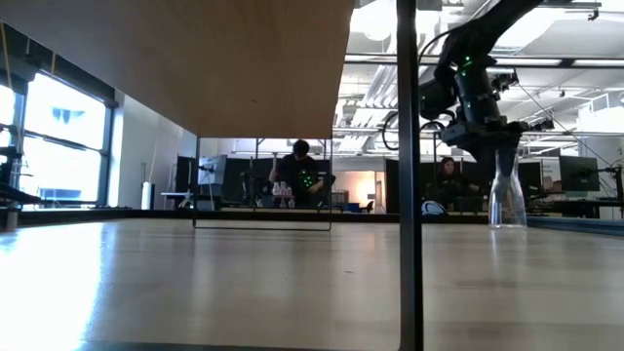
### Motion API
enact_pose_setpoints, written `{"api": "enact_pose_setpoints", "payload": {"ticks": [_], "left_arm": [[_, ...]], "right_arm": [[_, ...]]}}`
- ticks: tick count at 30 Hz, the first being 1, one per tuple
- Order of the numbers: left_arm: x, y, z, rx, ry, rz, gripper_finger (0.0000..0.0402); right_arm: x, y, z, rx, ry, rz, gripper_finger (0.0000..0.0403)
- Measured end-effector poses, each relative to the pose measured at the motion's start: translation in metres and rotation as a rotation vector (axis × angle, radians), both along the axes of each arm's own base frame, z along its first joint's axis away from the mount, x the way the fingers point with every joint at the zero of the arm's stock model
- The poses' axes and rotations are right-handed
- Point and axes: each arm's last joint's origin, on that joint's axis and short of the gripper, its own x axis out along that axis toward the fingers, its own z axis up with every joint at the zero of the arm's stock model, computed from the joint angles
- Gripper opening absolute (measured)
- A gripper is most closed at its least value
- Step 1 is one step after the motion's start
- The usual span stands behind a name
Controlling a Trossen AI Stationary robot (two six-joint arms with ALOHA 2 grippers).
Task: Sort vases onto shelf
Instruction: Put the top transparent vase on the shelf to align with the other transparent vases
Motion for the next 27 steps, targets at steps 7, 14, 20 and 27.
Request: {"api": "enact_pose_setpoints", "payload": {"ticks": [7, 14, 20, 27], "left_arm": [[0.0, 0.0, 0.001, 0.0, -0.006, 0.005, 0.0], [0.0, 0.0, 0.001, 0.0, -0.006, 0.008, 0.0], [0.0, 0.0, 0.001, 0.001, -0.006, 0.011, 0.0], [0.0, 0.0, 0.001, 0.0, -0.006, 0.011, 0.0]], "right_arm": [[0.001, -0.001, 0.005, 0.006, -0.03, 0.027, 0.0091], [0.008, 0.004, 0.009, 0.021, -0.044, 0.069, 0.0022], [0.017, 0.018, 0.01, 0.056, -0.011, 0.114, 0.0021], [0.035, 0.051, 0.011, 0.115, 0.033, 0.214, 0.0018]]}}
